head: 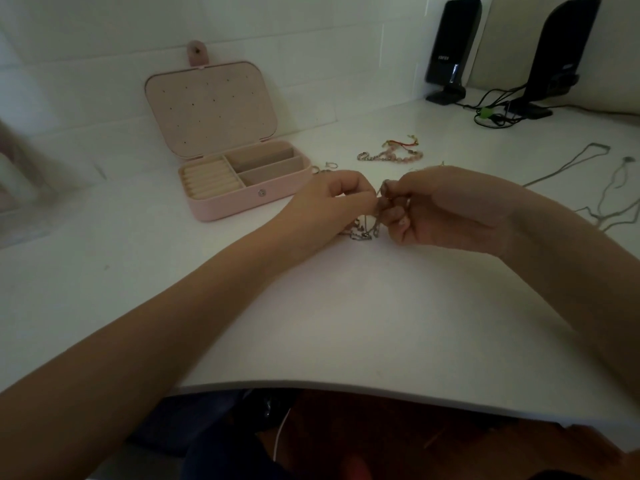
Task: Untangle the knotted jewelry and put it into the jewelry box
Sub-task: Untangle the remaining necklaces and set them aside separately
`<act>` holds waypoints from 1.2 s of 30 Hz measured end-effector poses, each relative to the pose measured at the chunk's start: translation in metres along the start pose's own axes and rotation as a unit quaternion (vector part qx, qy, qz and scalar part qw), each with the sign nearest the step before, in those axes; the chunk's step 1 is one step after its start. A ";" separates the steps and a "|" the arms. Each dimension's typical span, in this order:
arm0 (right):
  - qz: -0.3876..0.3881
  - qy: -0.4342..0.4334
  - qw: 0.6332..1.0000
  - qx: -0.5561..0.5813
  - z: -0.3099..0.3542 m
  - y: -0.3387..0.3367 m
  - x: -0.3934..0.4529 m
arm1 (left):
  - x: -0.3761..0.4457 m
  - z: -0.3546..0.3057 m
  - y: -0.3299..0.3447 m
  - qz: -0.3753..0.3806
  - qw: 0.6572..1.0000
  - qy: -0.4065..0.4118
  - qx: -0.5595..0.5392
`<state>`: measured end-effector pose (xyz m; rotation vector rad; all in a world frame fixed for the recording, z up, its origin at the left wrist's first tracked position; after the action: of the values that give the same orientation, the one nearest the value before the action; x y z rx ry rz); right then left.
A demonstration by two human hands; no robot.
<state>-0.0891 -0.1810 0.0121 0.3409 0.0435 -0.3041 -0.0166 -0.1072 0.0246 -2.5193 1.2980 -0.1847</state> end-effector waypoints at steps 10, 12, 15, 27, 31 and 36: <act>-0.018 -0.072 0.993 -0.092 0.013 0.000 -0.002 | -0.001 -0.001 -0.010 -0.057 0.998 0.005 -0.019; -0.033 -0.092 0.987 -0.130 0.015 -0.003 -0.001 | -0.001 -0.001 -0.015 -0.077 0.997 0.008 -0.009; -0.057 -0.116 0.975 -0.180 0.017 -0.005 -0.001 | -0.002 -0.001 -0.015 -0.086 0.996 0.008 -0.007; -0.017 -0.135 0.990 -0.033 0.018 0.009 -0.001 | -0.002 0.005 -0.025 -0.179 0.981 0.000 0.069; -0.039 -0.105 0.988 -0.109 0.020 -0.001 -0.002 | 0.001 0.010 -0.027 -0.175 0.984 -0.016 0.004; -0.094 -0.171 0.897 -0.398 0.044 -0.018 -0.005 | -0.005 0.005 -0.040 -0.228 0.973 -0.011 -0.037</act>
<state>-0.0995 -0.2106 0.0477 -0.5398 -0.1465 -0.5051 0.0126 -0.0802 0.0326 -2.8393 0.7077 -0.2074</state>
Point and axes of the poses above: each hand's wrist, its own x-axis towards the middle knuckle, its own y-axis out of the palm, z = x × y, the point moved 8 cm from there along x, towards the middle knuckle, and after that the axes turned 12 degrees about -y, right-handed, at the moved point
